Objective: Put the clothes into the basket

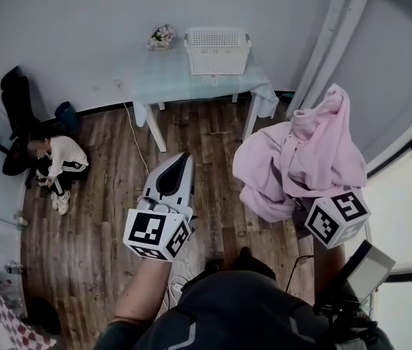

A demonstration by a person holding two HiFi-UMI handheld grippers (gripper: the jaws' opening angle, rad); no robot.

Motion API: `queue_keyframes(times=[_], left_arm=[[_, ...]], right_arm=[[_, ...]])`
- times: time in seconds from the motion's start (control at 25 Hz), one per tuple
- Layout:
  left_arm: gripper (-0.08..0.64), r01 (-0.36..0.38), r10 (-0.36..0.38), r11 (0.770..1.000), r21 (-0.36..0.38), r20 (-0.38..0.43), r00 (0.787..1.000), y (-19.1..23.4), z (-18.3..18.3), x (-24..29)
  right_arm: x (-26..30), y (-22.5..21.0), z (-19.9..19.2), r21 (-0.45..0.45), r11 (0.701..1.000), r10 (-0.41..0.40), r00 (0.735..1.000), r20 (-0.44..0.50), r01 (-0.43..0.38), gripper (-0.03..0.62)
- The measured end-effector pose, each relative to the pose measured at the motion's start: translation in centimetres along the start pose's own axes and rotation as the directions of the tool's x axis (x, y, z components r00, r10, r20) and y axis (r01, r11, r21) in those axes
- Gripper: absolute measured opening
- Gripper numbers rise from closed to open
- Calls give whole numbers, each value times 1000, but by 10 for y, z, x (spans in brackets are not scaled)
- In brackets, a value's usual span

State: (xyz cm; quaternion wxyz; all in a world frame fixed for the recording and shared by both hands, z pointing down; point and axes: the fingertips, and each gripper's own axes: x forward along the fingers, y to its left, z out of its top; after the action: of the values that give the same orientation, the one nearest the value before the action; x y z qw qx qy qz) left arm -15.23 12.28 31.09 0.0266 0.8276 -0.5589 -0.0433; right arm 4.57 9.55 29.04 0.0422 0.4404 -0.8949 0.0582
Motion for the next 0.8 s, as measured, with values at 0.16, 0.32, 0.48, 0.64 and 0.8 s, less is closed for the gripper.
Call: queue_keyframes(times=[0.16, 0.32, 0.48, 0.64, 0.8], left_arm=[[8, -27, 28, 999, 24, -38, 999, 15, -6, 27], [8, -43, 44, 998, 35, -49, 998, 29, -8, 55], [8, -48, 50, 998, 36, -53, 997, 40, -6, 95], [8, -48, 50, 998, 37, -60, 997, 47, -1, 142], [8, -52, 56, 997, 60, -53, 997, 54, 8, 187]], right_arm=[[30, -14, 3, 7, 1000, 28, 1000, 1, -28, 387], [63, -28, 3, 4, 997, 74, 997, 1, -74, 387], [95, -55, 7, 26, 995, 96, 995, 18, -96, 387], [124, -85, 14, 47, 992, 119, 992, 40, -121, 387], [154, -112, 20, 42, 989, 142, 989, 46, -144, 387]])
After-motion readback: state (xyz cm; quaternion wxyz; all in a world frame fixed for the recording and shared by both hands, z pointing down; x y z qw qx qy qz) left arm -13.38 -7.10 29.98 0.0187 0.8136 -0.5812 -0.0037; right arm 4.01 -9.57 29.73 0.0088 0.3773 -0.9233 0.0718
